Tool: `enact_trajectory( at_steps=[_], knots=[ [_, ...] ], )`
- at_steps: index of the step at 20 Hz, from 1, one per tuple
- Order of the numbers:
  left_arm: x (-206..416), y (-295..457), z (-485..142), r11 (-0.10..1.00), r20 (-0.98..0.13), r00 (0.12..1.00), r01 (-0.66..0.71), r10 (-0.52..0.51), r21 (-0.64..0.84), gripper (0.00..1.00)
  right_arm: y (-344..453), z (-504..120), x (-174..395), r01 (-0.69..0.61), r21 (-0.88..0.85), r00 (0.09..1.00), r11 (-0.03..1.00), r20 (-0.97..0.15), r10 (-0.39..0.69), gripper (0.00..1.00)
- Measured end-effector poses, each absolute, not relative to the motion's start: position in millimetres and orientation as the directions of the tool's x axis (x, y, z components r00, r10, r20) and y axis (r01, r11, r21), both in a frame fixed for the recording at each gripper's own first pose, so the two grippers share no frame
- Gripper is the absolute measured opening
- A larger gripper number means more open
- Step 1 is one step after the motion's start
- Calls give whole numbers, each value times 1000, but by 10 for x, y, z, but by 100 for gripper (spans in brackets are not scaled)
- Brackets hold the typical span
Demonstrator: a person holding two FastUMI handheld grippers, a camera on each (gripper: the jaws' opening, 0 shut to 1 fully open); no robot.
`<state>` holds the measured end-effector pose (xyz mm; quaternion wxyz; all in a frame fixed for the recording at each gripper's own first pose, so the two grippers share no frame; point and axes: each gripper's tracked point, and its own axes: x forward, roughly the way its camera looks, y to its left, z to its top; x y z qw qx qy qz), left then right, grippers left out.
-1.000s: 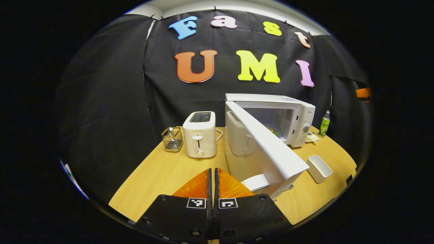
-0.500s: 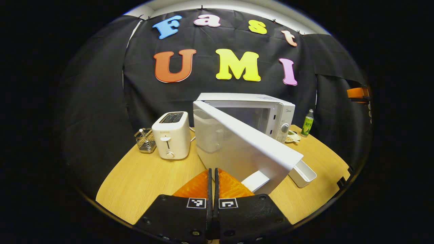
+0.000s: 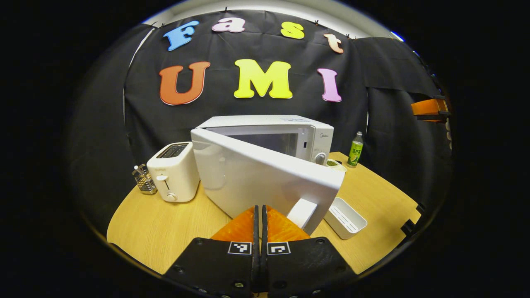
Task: Open the microwave oven with the left hand, put the food in, and close the microwave oven.
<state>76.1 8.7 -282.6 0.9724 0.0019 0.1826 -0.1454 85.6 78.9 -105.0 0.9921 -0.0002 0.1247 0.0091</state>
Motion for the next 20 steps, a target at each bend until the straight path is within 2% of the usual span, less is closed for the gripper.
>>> enact_trajectory(
  at_steps=[1,2,17,18,20],
  knots=[
    [786,12,-2824,956,-355,889,289,-288,-51,0,765,-1071,857,-20,1,967,1000,-252,20,92],
    [819,-60,-2820,954,-355,887,295,-295,-55,0,736,-1076,867,-19,1,966,1000,-256,19,100],
    [1602,-871,-2781,944,-328,886,322,-327,-72,0,42,-1095,1014,33,39,958,999,-285,-20,100],
    [1663,-902,-2781,944,-327,886,322,-328,-76,0,5,-1100,1024,43,38,957,998,-289,-30,92],
    [1765,-951,-2782,944,-324,887,321,-329,-79,0,-61,-1103,1042,48,38,957,998,-286,-36,92]
  ],
)
